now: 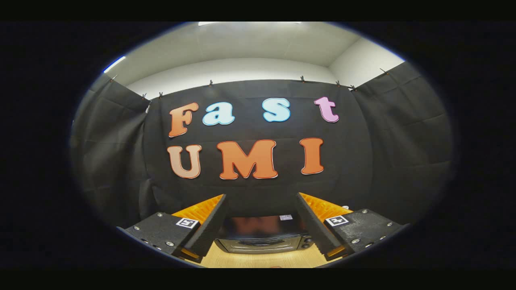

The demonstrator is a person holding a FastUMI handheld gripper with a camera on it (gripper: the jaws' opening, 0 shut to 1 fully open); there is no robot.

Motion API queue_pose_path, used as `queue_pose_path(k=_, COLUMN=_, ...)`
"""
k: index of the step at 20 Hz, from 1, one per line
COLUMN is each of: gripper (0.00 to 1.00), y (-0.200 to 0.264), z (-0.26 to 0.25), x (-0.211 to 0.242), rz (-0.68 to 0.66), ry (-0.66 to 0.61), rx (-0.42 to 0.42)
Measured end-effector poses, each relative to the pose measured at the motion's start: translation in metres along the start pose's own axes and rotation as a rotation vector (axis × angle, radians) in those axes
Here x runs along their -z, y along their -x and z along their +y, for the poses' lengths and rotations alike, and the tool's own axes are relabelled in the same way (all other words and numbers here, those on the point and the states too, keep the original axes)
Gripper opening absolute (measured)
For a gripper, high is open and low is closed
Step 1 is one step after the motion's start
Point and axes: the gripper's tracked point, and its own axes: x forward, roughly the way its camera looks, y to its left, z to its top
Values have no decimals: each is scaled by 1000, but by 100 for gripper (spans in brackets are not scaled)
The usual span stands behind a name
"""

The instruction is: Open the toaster oven, put the food inside, and close the toaster oven door.

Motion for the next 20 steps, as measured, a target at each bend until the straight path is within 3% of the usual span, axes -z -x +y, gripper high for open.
queue_pose_path(k=8, gripper=99, y=-10, z=-3, x=14, rz=3, ry=1, rx=0)
queue_pose_path(k=20, gripper=99, y=-64, z=15, x=111, rz=101, ry=7, rx=-24)
